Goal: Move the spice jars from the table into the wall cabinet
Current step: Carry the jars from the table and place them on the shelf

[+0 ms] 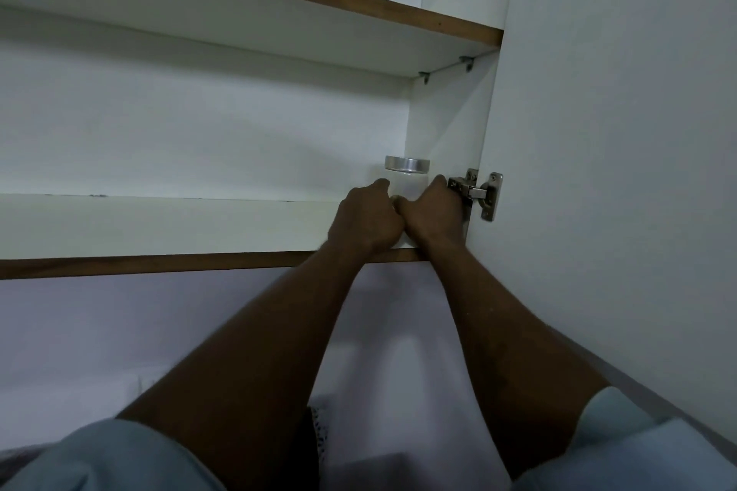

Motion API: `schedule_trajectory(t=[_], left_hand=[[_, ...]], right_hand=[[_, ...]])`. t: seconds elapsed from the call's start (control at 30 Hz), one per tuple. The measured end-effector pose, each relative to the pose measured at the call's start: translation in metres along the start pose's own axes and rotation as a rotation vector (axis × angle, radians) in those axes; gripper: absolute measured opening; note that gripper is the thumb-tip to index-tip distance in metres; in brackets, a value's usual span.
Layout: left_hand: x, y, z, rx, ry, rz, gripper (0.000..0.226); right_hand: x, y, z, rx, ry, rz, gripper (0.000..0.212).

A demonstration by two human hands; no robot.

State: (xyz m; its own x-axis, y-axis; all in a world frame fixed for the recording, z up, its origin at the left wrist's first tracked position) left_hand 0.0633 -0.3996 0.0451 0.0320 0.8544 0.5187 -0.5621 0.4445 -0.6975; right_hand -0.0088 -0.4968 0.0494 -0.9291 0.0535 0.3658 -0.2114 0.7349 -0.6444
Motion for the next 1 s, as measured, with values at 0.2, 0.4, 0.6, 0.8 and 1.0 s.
schedule_trajectory(t=[0.2,0.4,0.6,0.8,1.0], left_hand=[[0.051,0.077,0.005,-0.227,0.23,0.17,0.042],[0.06,0.235,-0.058,-0.143,0.343,0.171,0.02],[0.061,0.359,-0.111,0.038,0.285,-0.097,0.017],[0.056,0.433,-0.14,0.187,0.227,-0.285,0.022],[0.031,0.495,-0.162,0.247,0.133,-0.514,0.024]], right_hand=[[0.034,0.096,-0.008,0.135,-0.142,0.067,0.051],[0.043,0.26,0.02,0.101,-0.385,-0.021,0.023],[0.038,0.375,0.052,-0.007,-0.255,-0.222,0.011],[0.038,0.448,0.081,-0.14,-0.038,-0.527,0.016],[0.014,0.511,0.138,-0.279,0.261,-0.706,0.03]])
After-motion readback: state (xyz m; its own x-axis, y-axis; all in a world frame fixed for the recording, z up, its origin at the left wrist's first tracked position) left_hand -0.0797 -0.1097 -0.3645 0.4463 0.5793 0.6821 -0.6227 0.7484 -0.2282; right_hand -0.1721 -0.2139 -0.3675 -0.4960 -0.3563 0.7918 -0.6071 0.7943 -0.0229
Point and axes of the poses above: each hand's wrist, its own y-axis away from the middle knuckle, its own x-axis out of the back of the hand, z = x × y, the point moved 2 cm from there along -y, towards the middle knuckle, and after that the axes turned 9 degrees about z, right-handed, at the moved point
